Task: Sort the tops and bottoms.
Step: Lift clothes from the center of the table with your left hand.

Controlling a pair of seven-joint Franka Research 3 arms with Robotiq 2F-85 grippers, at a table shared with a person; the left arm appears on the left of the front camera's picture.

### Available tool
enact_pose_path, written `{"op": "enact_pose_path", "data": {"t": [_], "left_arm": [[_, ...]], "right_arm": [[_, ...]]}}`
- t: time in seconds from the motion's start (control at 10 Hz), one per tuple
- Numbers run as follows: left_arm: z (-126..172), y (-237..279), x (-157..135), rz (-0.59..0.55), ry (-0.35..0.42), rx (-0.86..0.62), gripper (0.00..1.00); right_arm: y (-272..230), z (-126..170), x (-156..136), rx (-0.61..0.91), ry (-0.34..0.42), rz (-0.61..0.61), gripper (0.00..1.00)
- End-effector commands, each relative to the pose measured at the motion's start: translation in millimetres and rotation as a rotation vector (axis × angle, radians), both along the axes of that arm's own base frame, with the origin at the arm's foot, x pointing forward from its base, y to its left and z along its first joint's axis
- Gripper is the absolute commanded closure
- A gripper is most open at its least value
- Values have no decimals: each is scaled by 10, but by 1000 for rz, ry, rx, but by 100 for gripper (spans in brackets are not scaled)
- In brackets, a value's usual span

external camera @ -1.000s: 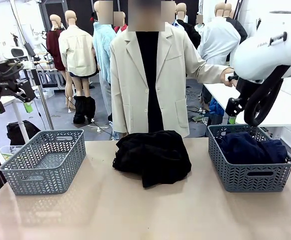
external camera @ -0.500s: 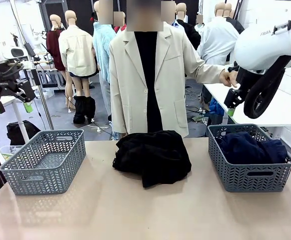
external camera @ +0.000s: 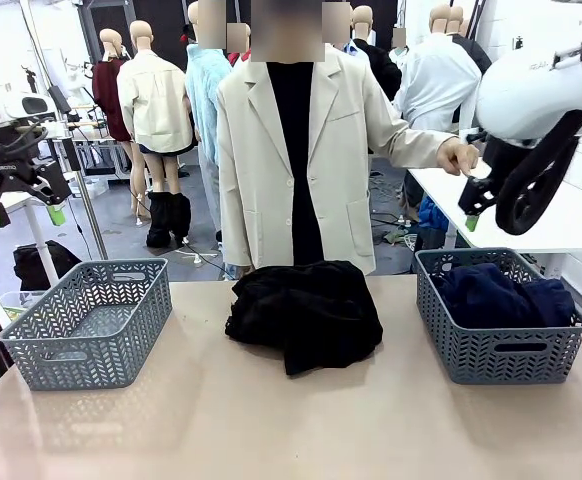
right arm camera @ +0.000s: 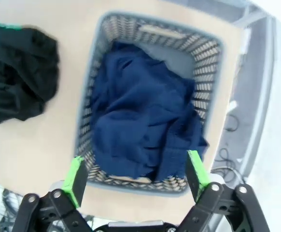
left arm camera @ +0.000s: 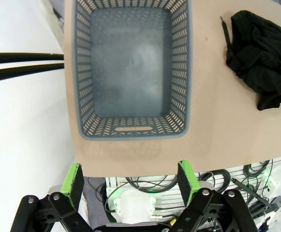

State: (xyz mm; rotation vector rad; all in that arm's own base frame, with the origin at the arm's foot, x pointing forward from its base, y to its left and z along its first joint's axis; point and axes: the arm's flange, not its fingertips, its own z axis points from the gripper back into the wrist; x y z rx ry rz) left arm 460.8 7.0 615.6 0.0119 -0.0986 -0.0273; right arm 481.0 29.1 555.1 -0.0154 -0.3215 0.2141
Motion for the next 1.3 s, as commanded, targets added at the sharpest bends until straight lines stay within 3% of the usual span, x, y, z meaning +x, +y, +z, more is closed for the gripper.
{"op": "enact_pose_path", "data": {"t": [0.0,0.2,0.4,0.6,0.7,1.0,1.2], "left_arm": [[26,-6,16,19,-11,-12,0],[26,-6,16,19,-11,-12,0],[26,-6,16,19,-11,-12,0],[26,-6,16,19,-11,-12,0],[1,-1,0,0,0,0,0],[-21,-1189,312,-446,10,-61,0],[-208,-1973,354,-698,22,-103,0]], "right_arm": [[-750,137,167,-44,-48,-142,0],[-1466,151,110,-86,-62,-283,0],[-2058,155,18,-20,-60,-428,0],[-2171,-25,27,49,-53,-462,0],[-2296,129,-109,-37,-45,-417,0],[-2296,129,-109,-37,-45,-417,0],[-2296,129,-109,-37,-45,-417,0]]}}
